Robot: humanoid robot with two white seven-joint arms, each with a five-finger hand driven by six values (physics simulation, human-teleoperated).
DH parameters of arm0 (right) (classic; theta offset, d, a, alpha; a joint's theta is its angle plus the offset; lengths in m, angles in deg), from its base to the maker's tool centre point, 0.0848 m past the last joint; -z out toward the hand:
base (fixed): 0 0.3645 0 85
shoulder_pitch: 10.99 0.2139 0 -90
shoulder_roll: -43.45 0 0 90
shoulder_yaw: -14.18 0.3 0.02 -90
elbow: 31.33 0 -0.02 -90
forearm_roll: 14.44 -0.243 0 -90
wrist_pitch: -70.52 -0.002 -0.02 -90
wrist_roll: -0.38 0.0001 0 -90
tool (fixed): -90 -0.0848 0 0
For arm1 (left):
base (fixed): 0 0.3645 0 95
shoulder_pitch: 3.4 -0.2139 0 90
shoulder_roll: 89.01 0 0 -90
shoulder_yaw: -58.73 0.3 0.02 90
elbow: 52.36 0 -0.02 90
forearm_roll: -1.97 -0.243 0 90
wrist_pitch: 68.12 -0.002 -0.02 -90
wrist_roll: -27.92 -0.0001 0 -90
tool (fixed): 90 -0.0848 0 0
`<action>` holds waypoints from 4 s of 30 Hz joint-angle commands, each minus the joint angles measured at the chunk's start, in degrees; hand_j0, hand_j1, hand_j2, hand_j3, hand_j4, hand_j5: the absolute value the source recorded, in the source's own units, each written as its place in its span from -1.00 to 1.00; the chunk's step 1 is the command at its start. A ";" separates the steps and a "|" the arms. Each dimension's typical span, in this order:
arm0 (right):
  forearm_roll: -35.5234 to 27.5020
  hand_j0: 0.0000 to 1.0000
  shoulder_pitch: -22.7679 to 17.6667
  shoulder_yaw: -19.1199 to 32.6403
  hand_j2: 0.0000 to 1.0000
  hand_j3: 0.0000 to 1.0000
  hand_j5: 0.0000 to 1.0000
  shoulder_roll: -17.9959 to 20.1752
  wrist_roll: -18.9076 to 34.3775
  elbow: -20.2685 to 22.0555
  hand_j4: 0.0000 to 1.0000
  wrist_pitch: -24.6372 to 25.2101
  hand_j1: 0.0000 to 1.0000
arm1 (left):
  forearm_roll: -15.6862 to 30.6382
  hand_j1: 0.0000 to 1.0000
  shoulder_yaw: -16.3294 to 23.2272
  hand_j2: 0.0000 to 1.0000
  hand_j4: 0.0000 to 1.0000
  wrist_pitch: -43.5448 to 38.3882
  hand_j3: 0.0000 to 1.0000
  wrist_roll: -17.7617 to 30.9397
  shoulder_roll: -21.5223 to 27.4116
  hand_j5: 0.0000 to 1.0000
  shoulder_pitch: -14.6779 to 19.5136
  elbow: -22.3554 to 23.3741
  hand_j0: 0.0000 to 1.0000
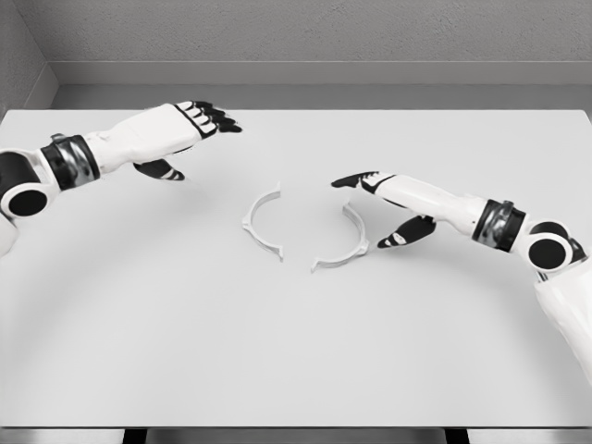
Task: Assemble PVC drainage pipe clamps
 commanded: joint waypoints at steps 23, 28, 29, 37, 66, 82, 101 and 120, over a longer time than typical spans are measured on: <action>2.51 1.00 0.26 -0.48 1.00 1.00 1.00 -4.32 -0.02 -2.81 1.00 0.14 1.00 | 1.78 1.00 -0.69 1.00 1.00 -0.06 1.00 0.20 1.86 1.00 -0.70 0.22 1.00; 3.13 1.00 0.88 -0.48 1.00 1.00 1.00 -5.82 -0.02 -3.69 1.00 0.14 1.00 | 1.78 1.00 -0.69 1.00 1.00 -0.06 1.00 0.20 1.78 1.00 -0.79 0.22 1.00; 3.13 1.00 0.97 -0.48 1.00 1.00 1.00 -5.99 -0.02 -3.69 1.00 0.14 1.00 | 1.78 1.00 -0.69 1.00 1.00 -0.06 1.00 0.12 1.78 1.00 -0.79 0.22 1.00; 3.48 1.00 1.05 -0.30 1.00 1.00 1.00 -5.99 -0.02 -3.95 1.00 0.14 1.00 | 1.78 1.00 -0.69 1.00 1.00 -0.06 1.00 0.20 1.78 1.00 -0.79 0.22 1.00; 4.01 1.00 8.17 2.78 1.00 1.00 1.00 -7.05 -0.02 -16.61 1.00 0.14 1.00 | 1.69 1.00 -0.69 1.00 1.00 -0.06 1.00 0.20 1.78 1.00 -0.70 0.31 1.00; 6.56 1.00 10.02 2.42 1.00 1.00 1.00 -12.41 -0.02 -20.39 1.00 0.14 1.00 | 1.69 1.00 -0.69 1.00 1.00 -0.06 1.00 0.20 1.78 1.00 -0.70 0.22 1.00; 6.56 1.00 10.81 2.69 1.00 1.00 1.00 -14.35 -0.02 -20.12 1.00 0.14 1.00 | 1.86 1.00 -0.69 1.00 1.00 -0.06 1.00 0.20 1.69 1.00 -0.61 0.22 1.00; 4.45 1.00 7.82 17.10 1.00 1.00 1.00 8.33 -0.02 -20.48 1.00 0.14 1.00 | -0.77 1.00 0.10 1.00 1.00 -0.06 1.00 0.29 -3.58 1.00 -0.61 1.36 1.00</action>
